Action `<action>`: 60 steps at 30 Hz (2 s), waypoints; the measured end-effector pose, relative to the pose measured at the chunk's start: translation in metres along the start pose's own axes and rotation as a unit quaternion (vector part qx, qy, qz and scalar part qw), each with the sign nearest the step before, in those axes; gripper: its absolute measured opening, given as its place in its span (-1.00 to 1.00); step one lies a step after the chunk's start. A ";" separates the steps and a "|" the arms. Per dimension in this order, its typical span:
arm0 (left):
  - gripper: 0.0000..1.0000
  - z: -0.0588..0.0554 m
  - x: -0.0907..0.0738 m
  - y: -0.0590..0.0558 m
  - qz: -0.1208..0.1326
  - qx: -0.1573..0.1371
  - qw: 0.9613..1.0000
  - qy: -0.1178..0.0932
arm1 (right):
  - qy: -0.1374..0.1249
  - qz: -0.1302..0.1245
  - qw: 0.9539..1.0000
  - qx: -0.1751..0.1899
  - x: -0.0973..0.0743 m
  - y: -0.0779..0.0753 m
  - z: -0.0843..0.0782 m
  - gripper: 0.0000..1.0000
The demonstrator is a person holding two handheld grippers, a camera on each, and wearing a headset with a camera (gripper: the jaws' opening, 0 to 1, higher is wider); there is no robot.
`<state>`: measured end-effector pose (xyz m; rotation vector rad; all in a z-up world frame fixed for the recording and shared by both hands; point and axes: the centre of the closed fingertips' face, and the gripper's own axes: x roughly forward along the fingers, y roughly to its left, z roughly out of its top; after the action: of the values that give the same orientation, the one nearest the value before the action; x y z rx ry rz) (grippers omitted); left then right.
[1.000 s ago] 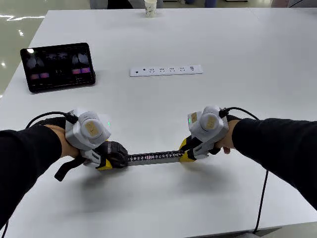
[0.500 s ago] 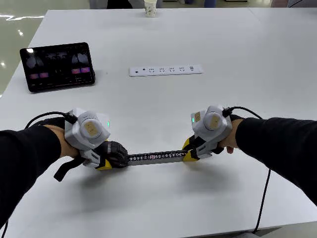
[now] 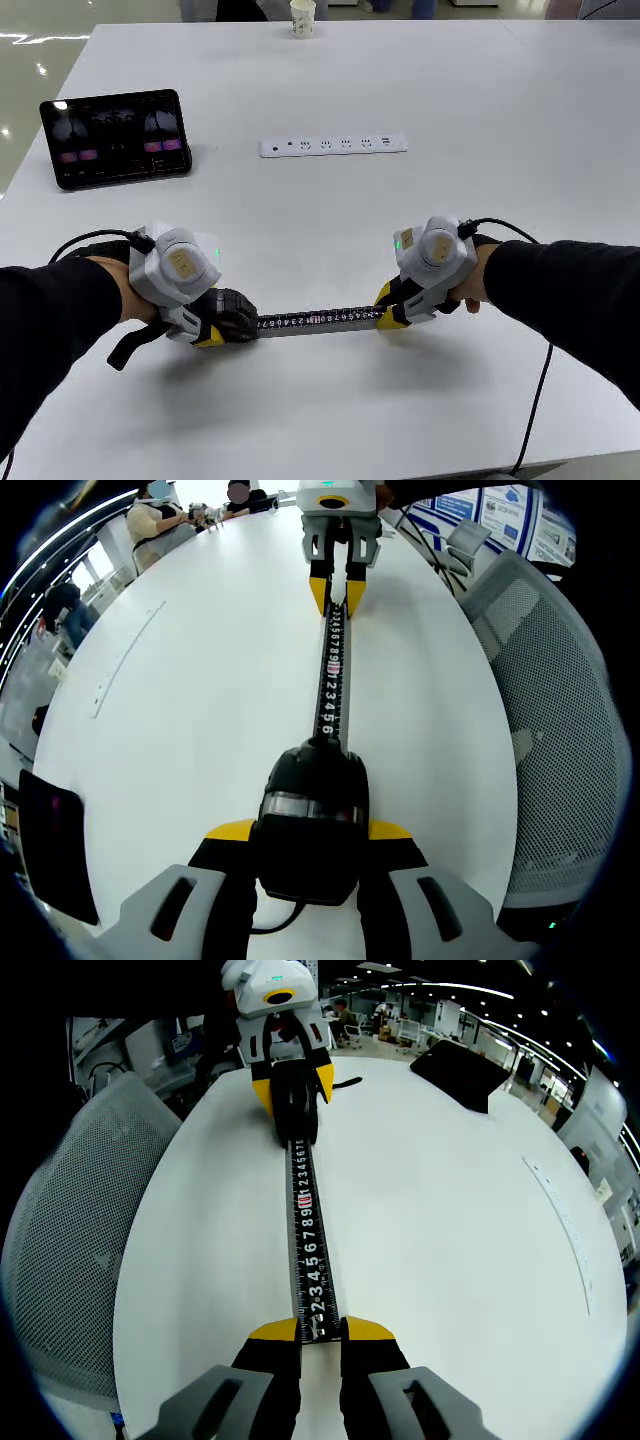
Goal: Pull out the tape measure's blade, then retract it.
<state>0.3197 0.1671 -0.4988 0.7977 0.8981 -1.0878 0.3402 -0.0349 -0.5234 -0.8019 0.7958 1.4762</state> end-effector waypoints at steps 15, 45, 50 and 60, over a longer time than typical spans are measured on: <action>-0.34 -0.002 0.003 0.002 0.000 -0.001 1.000 -0.001 | 0.003 -0.002 1.000 0.004 -0.005 0.000 -0.010 -0.79; -0.34 0.001 0.001 -0.002 0.000 0.002 1.000 0.000 | 0.014 -0.007 1.000 0.019 -0.023 -0.002 -0.036 -0.79; -0.34 0.000 0.001 -0.001 0.000 0.002 1.000 0.000 | 0.014 -0.008 1.000 0.021 -0.025 -0.002 -0.038 -0.79; -0.34 0.000 0.001 -0.002 0.000 0.002 1.000 0.000 | 0.016 -0.009 1.000 0.025 -0.028 -0.001 -0.043 -0.79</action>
<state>0.3179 0.1659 -0.4996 0.8025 0.8963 -1.0895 0.3437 -0.0861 -0.5218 -0.7935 0.8441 1.4250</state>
